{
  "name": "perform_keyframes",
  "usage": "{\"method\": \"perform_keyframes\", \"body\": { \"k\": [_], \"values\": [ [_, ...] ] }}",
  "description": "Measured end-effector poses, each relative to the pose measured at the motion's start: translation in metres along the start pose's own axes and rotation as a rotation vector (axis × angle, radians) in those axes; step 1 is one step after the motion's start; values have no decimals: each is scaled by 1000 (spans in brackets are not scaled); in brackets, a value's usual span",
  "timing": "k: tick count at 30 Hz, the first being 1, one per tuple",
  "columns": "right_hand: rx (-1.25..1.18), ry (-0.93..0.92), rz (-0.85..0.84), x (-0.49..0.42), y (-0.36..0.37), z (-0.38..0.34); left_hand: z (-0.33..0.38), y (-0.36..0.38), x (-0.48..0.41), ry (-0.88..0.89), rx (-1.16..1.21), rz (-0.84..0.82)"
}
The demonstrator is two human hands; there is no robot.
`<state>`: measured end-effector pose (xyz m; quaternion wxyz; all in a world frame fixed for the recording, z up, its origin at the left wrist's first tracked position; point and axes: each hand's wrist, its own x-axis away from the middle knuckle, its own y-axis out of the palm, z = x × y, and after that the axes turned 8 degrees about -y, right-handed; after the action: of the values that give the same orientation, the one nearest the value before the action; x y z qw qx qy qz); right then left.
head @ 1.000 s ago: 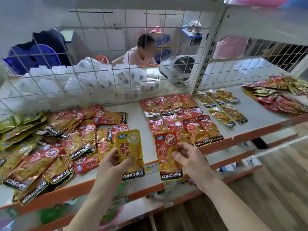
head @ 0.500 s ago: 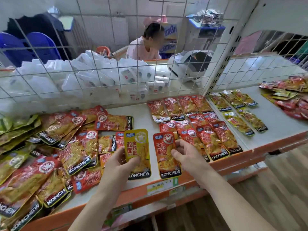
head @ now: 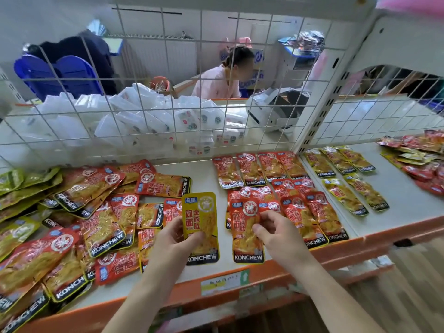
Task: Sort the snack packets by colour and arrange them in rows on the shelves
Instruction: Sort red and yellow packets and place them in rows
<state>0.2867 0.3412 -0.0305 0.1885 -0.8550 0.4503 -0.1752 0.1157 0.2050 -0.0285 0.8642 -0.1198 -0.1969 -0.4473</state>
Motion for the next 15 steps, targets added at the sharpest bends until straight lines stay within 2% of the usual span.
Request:
{"method": "perform_keyframes", "body": {
  "k": [4, 8, 15],
  "values": [
    [170, -41, 39, -2, -2, 5, 1, 11, 5, 1, 33, 4],
    [362, -118, -4, -3, -4, 6, -1, 17, 6, 4, 49, 20],
    [432, -161, -14, -4, -2, 9, -6, 22, 4, -6, 61, 38]
  ]
}}
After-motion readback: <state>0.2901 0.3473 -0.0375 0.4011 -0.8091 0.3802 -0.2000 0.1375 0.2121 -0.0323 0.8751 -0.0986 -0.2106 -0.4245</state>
